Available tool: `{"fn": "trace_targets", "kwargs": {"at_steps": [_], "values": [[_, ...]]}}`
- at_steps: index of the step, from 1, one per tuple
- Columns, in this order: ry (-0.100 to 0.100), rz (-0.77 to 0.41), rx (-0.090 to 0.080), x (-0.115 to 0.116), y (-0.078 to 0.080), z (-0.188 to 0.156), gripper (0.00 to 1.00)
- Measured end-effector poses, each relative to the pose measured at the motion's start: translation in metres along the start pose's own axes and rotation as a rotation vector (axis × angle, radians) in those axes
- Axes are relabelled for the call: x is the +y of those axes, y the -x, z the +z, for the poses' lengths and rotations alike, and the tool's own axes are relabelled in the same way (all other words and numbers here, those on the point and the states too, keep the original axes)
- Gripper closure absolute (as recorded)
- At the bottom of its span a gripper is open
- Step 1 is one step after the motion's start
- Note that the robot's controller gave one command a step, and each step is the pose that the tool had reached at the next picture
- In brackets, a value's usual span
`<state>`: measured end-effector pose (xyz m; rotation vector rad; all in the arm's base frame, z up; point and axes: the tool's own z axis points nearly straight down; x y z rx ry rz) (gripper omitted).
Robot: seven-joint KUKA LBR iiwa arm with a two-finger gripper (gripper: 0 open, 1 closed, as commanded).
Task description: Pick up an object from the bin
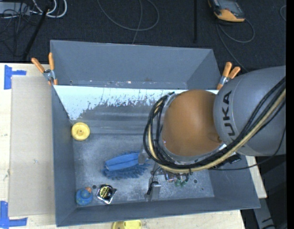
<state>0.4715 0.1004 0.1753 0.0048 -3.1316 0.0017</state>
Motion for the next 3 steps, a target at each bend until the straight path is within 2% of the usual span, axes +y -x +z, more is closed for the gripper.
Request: {"fn": "trace_targets", "kwargs": {"at_steps": [1, 2, 3], "values": [[0.001, 0.004, -0.008, 0.000, 0.002, -0.004, 0.00], [0.001, -0.063, -0.015, 0.008, 0.035, 0.048, 0.00], [0.002, -0.068, -0.011, 0.010, 0.054, 0.088, 1.00]]}}
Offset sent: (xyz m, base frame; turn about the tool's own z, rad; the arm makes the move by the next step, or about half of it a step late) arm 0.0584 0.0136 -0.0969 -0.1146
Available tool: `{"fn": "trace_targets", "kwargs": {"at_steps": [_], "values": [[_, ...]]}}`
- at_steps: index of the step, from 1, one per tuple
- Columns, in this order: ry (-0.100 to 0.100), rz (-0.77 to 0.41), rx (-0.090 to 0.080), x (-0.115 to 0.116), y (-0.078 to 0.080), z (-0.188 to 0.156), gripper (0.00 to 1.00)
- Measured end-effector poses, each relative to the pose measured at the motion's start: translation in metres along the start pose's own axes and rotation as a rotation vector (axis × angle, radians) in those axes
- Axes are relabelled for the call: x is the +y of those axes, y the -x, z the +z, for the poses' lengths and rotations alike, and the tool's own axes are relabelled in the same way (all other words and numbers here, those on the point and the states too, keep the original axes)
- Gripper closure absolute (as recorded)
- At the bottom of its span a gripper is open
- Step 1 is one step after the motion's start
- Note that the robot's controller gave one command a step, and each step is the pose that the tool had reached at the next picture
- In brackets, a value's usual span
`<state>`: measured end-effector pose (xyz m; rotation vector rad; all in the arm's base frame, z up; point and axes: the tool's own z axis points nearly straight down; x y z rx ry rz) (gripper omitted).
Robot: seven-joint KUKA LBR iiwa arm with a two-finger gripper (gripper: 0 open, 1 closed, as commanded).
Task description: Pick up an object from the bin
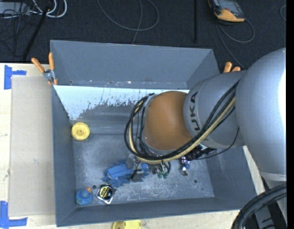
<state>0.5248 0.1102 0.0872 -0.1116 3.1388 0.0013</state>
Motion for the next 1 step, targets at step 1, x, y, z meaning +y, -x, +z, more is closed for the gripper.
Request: {"fn": "trace_targets", "kwargs": {"at_steps": [1], "values": [[0.000, 0.001, 0.000, -0.0002, 0.0000, 0.0000, 1.00]]}}
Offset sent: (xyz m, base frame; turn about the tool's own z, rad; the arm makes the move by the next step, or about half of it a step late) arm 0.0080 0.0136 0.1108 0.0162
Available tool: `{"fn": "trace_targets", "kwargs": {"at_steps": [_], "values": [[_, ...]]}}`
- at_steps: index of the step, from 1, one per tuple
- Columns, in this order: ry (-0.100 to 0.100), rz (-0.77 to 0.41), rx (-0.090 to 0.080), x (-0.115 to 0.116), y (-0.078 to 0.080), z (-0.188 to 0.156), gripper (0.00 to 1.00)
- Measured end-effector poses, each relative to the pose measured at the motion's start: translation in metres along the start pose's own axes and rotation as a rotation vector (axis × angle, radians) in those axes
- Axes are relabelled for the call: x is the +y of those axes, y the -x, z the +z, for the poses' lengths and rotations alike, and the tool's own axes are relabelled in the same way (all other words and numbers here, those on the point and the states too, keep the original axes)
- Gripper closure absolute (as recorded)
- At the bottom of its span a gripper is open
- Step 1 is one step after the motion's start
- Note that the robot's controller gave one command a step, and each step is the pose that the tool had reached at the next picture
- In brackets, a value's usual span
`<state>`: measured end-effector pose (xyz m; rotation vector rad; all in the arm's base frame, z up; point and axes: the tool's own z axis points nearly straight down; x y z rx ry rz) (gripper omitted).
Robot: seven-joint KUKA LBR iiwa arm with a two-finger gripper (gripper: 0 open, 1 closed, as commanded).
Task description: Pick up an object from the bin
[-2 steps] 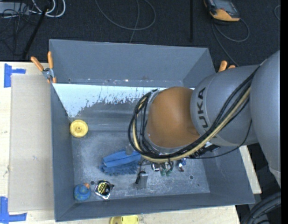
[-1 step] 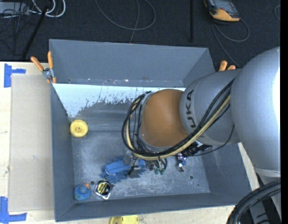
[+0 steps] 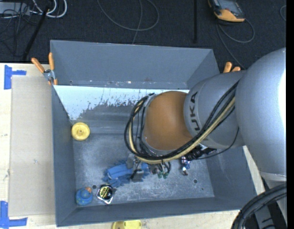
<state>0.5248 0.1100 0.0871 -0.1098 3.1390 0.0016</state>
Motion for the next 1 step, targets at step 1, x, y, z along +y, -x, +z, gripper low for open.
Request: {"fn": "trace_targets", "kwargs": {"at_steps": [1], "values": [[-0.001, 0.016, 0.001, 0.0128, 0.0094, -0.1102, 1.00]]}}
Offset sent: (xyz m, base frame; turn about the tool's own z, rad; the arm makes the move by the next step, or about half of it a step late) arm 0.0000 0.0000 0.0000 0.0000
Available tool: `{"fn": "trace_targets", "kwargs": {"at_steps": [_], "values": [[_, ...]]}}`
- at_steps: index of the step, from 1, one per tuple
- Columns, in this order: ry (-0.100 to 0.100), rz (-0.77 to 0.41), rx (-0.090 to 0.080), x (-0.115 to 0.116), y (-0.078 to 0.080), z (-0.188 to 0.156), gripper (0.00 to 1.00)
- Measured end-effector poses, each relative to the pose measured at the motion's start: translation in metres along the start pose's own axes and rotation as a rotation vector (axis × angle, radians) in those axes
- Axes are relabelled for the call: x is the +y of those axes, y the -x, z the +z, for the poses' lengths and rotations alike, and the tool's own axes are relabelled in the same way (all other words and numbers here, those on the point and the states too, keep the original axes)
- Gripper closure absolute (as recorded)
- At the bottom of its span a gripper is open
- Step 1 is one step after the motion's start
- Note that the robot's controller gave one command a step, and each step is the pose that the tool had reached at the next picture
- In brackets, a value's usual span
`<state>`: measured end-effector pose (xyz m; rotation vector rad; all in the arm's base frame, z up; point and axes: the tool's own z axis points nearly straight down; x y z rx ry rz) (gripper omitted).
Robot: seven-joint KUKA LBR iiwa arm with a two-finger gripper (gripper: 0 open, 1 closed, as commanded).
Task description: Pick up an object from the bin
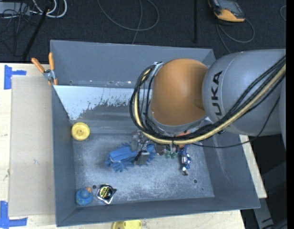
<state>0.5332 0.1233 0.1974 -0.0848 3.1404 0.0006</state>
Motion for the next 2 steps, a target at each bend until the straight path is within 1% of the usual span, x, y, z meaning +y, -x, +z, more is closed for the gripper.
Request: {"fn": "trace_targets", "kwargs": {"at_steps": [1, 2], "values": [[0.000, 0.001, 0.000, 0.000, 0.000, 0.000, 1.00], [0.000, 0.011, -0.001, -0.006, -0.020, -0.126, 1.00]]}}
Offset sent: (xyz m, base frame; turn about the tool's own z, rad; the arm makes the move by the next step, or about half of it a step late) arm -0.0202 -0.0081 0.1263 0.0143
